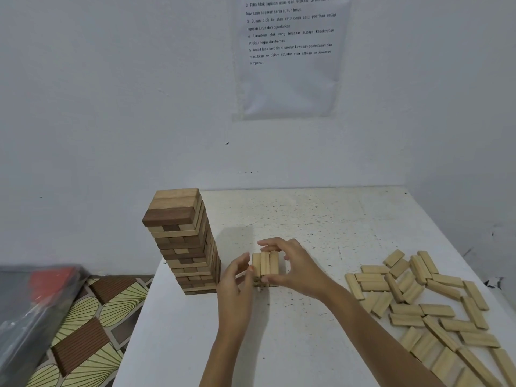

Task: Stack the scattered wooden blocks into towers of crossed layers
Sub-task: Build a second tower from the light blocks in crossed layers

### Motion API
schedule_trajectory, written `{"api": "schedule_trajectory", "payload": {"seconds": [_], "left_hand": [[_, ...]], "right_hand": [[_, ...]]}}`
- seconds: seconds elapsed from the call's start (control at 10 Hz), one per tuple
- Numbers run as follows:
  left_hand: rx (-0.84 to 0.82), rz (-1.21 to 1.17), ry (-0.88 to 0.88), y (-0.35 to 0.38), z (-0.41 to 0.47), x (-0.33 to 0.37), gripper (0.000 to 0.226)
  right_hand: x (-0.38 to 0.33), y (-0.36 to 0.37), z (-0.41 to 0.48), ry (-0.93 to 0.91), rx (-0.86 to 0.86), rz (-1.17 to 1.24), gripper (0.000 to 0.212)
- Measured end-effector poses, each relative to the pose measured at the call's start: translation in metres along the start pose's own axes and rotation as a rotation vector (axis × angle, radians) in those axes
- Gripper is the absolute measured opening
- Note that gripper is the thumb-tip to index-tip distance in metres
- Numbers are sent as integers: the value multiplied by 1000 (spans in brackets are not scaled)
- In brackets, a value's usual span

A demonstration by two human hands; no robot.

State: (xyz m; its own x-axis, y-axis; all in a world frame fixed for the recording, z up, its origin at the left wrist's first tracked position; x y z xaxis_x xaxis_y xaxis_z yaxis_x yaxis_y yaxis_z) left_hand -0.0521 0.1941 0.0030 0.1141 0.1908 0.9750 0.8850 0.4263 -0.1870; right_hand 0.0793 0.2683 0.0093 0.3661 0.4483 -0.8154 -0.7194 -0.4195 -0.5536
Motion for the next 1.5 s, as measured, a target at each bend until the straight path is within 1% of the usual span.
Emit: {"api": "schedule_trajectory", "payload": {"seconds": [0.3,0.4,0.5,0.6,0.7,0.8,0.9,1.0,1.1,1.2,1.3,1.4,1.5], "left_hand": [[6,-22,11,3,0,0,25],[18,-33,8,2,0,-2,24],[36,-52,-9,-1,-1,-4,26],[14,-81,-59,-1,-2,-10,32],[-44,-95,-94,6,-5,-16,36],[-126,-129,-148,17,-5,-29,40],[-279,-345,-258,37,-9,-33,51],[-290,-518,-374,42,-12,-40,58],[-209,-238,-320,33,-9,-41,59],[-217,-235,-357,34,-7,-45,61],[-153,-121,-275,28,-8,-35,67],[-190,-213,-273,33,-8,-37,66],[-256,-334,-370,40,-8,-50,65]], "right_hand": [[-3,-1,1,-2,-20,0,69],[-6,-2,0,-7,-33,-4,75],[-7,-6,-6,3,6,3,78],[1,-7,-21,93,92,96,70],[9,5,-38,165,112,110,65],[12,22,-48,171,58,26,64],[15,33,-48,155,27,-33,62],[14,41,-46,140,10,-45,60],[11,44,-44,118,0,-81,61],[12,46,-43,124,-3,-102,63],[12,46,-43,134,-1,-91,64],[12,46,-44,133,-11,-90,63],[10,45,-43,128,-6,-95,62]]}}
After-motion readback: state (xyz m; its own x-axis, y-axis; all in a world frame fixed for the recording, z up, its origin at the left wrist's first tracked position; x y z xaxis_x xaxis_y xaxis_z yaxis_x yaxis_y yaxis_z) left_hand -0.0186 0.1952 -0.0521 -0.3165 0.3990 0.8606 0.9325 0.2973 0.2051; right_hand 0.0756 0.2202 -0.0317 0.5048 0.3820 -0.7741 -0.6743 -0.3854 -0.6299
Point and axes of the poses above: each hand's wrist, its own z-axis towards the middle knuckle, its own y-axis out of the palm, x = y × z, the point moved 10 cm from there along z, towards the middle knuckle, and after that the axes turned 10 degrees about -y, right-handed, at the moved point
